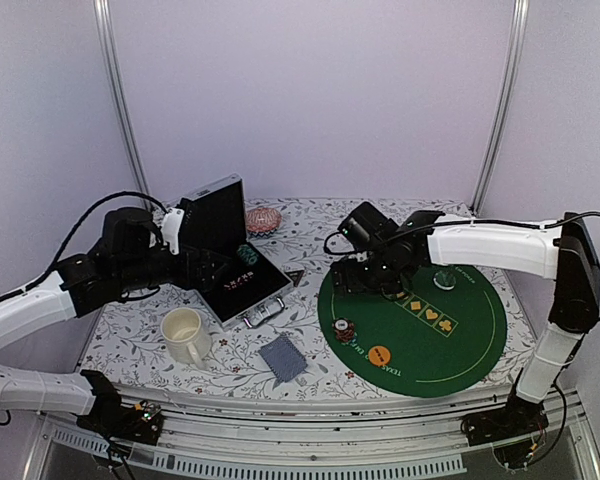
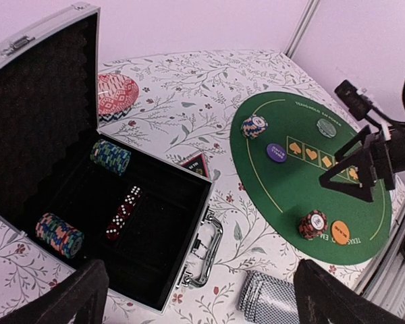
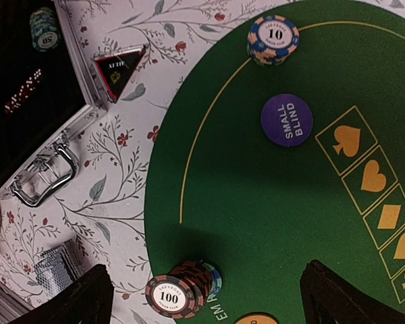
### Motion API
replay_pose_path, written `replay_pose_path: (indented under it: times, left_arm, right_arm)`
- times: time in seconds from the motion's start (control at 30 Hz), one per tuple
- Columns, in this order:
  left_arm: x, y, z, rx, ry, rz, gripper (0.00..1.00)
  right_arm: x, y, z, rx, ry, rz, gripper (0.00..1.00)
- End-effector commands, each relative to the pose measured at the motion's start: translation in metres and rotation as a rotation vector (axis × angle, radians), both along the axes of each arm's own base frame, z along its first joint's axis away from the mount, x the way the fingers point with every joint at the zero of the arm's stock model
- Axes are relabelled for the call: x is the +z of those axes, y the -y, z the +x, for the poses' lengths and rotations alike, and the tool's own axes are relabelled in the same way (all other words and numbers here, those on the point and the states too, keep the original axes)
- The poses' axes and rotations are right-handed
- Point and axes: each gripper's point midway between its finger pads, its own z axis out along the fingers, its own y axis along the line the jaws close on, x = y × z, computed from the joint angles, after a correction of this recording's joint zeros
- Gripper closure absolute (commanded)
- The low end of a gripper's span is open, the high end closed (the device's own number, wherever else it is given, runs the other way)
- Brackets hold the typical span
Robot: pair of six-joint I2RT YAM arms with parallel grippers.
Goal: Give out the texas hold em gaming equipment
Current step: Adjust the poker chips pile in the big blind area.
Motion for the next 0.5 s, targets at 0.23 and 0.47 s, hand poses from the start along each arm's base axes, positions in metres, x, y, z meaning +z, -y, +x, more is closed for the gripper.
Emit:
replay_pose_path:
  times: [0.23,0.47]
  left_arm:
    - [0.01,-0.001,-0.017,-0.08,-0.015,0.02,0.02]
    - [0.005,0.001,-0.016,-0.084,-0.021,0.014,0.02]
  right_arm:
    - [-0.055,-0.028,-0.036,0.022,-0.238,-0.056,0.07]
    - [-0.081,-0.031,-0.046,0.02,-0.293,-0.13,0.06]
